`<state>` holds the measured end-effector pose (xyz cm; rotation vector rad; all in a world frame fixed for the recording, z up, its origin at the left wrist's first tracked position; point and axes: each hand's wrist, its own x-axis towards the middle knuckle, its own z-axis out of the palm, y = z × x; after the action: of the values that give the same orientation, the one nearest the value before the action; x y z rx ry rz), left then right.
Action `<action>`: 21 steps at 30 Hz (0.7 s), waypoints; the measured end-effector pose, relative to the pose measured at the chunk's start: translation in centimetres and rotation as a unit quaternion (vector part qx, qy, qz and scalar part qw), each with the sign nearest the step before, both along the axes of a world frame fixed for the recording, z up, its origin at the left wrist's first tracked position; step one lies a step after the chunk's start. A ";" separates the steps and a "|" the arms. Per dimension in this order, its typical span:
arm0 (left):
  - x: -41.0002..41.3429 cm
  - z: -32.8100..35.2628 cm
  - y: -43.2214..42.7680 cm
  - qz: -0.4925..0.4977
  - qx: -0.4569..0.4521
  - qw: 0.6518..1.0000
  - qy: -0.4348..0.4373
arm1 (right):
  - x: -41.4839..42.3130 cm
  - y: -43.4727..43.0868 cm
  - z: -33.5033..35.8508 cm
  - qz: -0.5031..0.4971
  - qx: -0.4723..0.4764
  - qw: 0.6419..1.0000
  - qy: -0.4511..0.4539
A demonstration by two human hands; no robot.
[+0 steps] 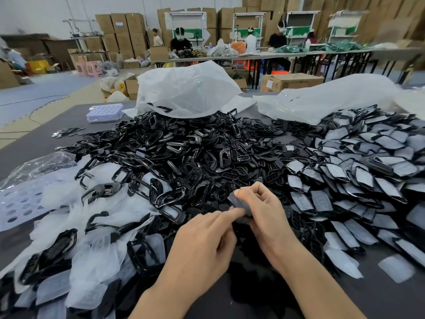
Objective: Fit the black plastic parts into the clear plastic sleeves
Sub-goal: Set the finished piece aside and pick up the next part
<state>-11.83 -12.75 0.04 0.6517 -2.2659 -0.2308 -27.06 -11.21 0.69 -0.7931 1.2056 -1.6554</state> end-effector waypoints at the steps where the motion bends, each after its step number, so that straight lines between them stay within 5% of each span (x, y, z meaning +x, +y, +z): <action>1: 0.2 0.0 -0.2 0.012 -0.003 1.000 -0.002 | 0.1 0.0 0.0 -0.004 0.001 1.000 0.023; 6: 1.2 0.2 -1.4 0.073 -0.024 0.996 -0.047 | 0.7 0.0 0.1 -0.002 -0.018 0.997 0.081; 11: 1.5 0.3 -1.8 0.137 -0.012 0.990 0.011 | 1.0 0.2 0.0 0.001 -0.005 0.992 0.127; 15: 1.7 0.2 -2.0 0.178 0.064 0.979 0.070 | 0.9 0.4 0.2 0.005 0.007 0.993 0.116; 21: 1.1 0.1 -1.8 0.062 0.224 0.957 0.171 | 1.1 0.5 0.2 0.039 -0.016 0.993 0.112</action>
<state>-10.71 -14.56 0.16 0.9040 -1.8401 -0.7514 -25.97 -10.76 0.94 -1.0544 1.2864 -1.5569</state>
